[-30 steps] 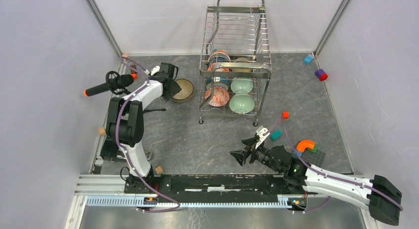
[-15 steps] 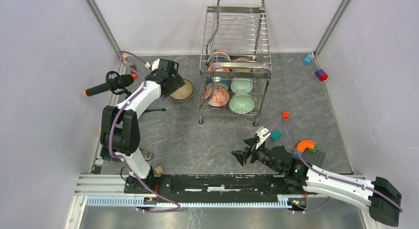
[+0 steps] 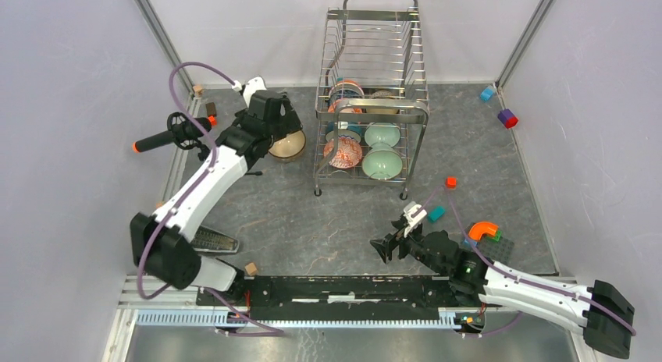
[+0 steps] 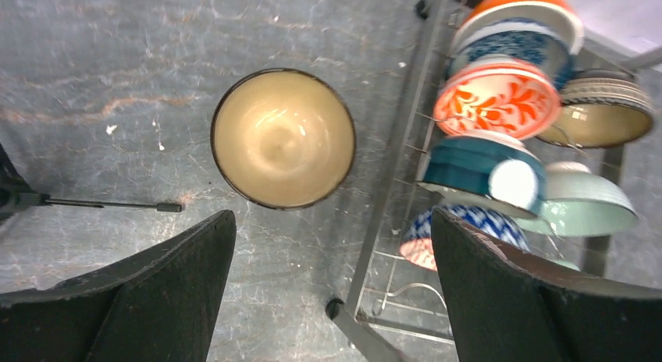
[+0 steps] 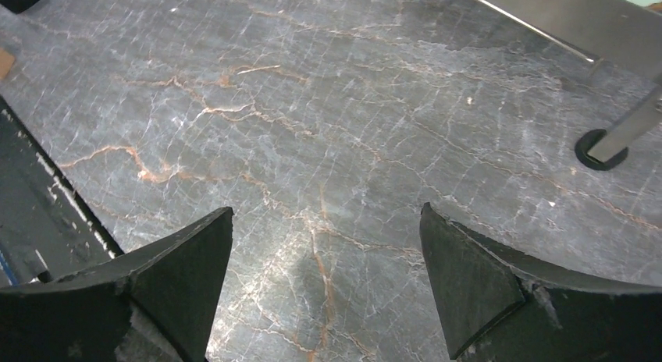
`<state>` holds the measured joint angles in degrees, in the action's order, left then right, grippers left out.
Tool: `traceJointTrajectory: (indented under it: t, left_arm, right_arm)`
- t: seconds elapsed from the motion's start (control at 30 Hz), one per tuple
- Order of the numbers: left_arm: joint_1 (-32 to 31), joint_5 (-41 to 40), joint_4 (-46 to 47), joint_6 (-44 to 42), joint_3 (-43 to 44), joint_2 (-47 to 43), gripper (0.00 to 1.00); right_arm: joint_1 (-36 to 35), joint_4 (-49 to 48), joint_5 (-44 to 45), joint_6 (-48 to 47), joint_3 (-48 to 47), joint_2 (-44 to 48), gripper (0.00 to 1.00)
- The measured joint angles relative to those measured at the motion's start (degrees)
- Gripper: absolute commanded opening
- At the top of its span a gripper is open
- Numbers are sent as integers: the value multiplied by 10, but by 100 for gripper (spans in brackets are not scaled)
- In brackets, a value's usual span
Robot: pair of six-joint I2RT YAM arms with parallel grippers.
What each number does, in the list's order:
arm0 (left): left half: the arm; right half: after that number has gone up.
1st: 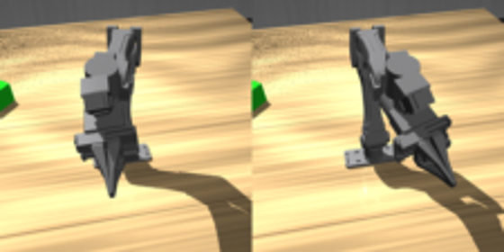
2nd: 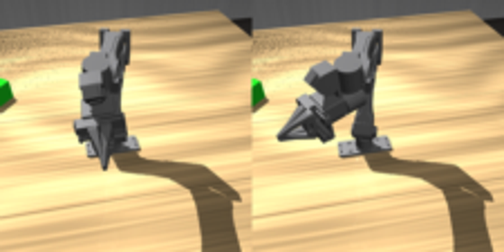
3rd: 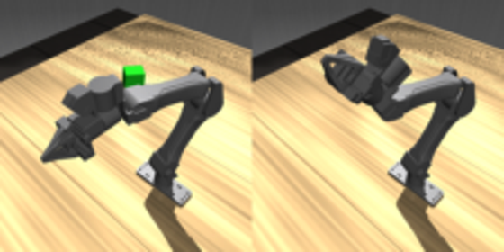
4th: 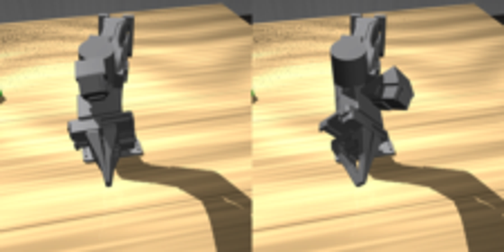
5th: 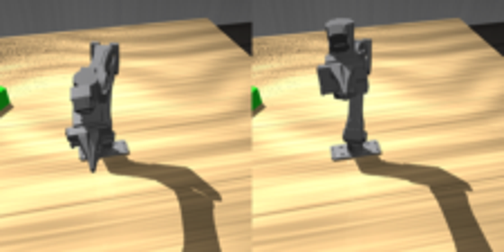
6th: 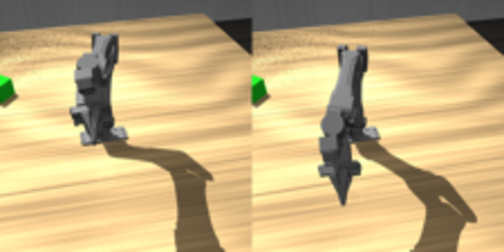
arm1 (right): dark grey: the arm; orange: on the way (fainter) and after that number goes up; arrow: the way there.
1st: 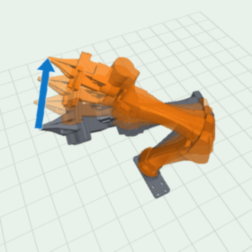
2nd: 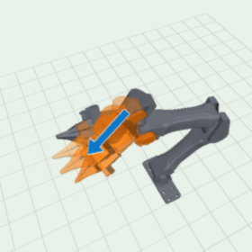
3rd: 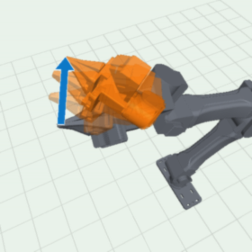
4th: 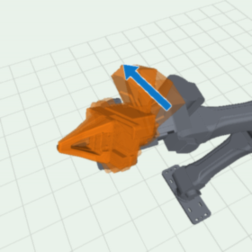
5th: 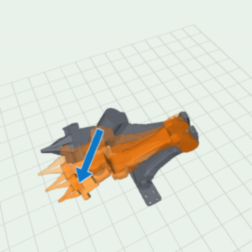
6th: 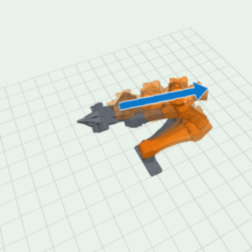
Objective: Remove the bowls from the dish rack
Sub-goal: Adjust the dish rack at the center of the board.
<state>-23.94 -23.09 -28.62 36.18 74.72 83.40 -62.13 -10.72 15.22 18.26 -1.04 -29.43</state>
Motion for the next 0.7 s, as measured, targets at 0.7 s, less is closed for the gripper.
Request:
traceJointTrajectory:
  t: [0.7]
  left_arm:
    - [-164, -22, 24, -146, -268, -385, 100]
  right_arm:
    - [0, 98, 170, 18, -77, -33, 98]
